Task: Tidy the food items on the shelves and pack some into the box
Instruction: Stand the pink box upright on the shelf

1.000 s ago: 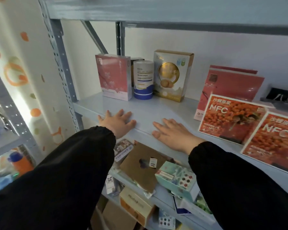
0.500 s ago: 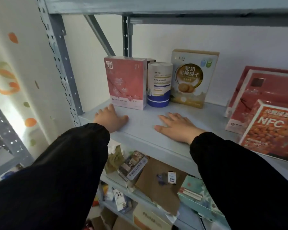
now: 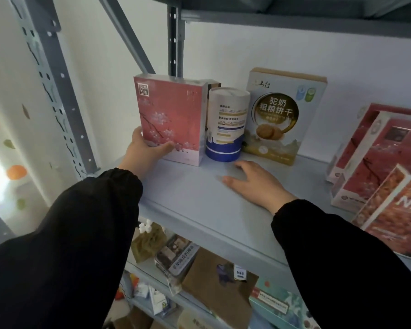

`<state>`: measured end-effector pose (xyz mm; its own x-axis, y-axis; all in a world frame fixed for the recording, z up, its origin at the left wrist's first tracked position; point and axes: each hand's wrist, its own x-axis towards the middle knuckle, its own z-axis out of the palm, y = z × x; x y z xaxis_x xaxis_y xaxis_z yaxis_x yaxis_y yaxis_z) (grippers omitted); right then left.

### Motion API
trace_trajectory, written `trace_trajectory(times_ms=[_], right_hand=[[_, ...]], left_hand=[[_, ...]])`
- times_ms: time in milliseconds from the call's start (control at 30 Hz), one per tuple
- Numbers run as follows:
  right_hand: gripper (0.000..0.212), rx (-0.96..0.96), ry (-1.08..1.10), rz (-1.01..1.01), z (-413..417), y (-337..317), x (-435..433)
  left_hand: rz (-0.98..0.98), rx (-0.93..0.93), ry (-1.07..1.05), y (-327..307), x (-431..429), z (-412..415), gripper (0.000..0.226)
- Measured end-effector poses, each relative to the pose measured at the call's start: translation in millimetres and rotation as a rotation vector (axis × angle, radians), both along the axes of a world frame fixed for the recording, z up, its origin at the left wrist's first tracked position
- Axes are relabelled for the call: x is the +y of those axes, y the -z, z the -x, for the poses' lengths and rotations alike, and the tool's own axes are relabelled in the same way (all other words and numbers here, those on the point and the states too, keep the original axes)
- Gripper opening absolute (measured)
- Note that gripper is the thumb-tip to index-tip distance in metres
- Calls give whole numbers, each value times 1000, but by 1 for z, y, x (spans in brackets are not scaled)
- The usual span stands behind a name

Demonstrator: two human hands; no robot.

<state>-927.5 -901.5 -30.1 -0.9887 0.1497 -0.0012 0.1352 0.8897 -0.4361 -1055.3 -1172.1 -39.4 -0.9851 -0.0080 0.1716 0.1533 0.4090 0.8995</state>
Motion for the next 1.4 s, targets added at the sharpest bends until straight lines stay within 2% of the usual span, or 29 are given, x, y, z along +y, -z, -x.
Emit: trace_trajectory(times_ms=[100, 233, 267, 300, 400, 467, 533, 633, 767, 933, 1033, 1100, 1200, 1233, 1300, 1400], right_hand=[[64, 55, 10, 69, 1, 4, 5], [59, 73, 9, 112, 2, 4, 7], [58, 80, 13, 123, 2, 4, 7], [57, 88, 17, 137, 2, 5, 7], [55, 111, 26, 177, 2, 7, 8], [53, 117, 34, 195, 2, 7, 8], [50, 132, 37, 220, 1, 6, 8], [50, 159, 38, 286, 1, 6, 9], [57, 194, -2, 361, -5, 4, 6], [83, 235, -103, 570, -22, -2, -1], [65, 248, -135, 697, -29, -4, -3], [53, 264, -128, 753, -37, -6, -2], [55, 308, -95, 830, -49, -7, 0], [57, 327, -90, 859, -52, -7, 1], [57, 367, -76, 948, -57, -5, 4], [55, 439, -12, 1067, -64, -5, 8]], left_hand=[[-47, 40, 44, 0, -3, 4, 102], [-90, 43, 76, 4, -11, 9, 122], [-95, 39, 80, 4, -11, 8, 121], [-94, 34, 90, 3, -11, 7, 112], [-103, 39, 131, 4, -7, 0, 56], [-100, 43, 155, 5, -7, -4, 45], [-62, 44, 226, 2, -15, -6, 50], [-20, -17, 309, -5, -28, -6, 80], [11, -55, 385, -12, -33, -25, 84], [-72, -60, 471, -11, -16, -67, 46], [-121, -1, 462, -7, 2, -88, 38], [-163, 41, 426, -3, 17, -98, 46], [-235, 78, 412, -5, 38, -112, 62], [-285, 50, 408, -7, 45, -115, 59], [-383, 5, 412, -12, 60, -119, 39], [-412, -18, 429, -10, 82, -128, 24]])
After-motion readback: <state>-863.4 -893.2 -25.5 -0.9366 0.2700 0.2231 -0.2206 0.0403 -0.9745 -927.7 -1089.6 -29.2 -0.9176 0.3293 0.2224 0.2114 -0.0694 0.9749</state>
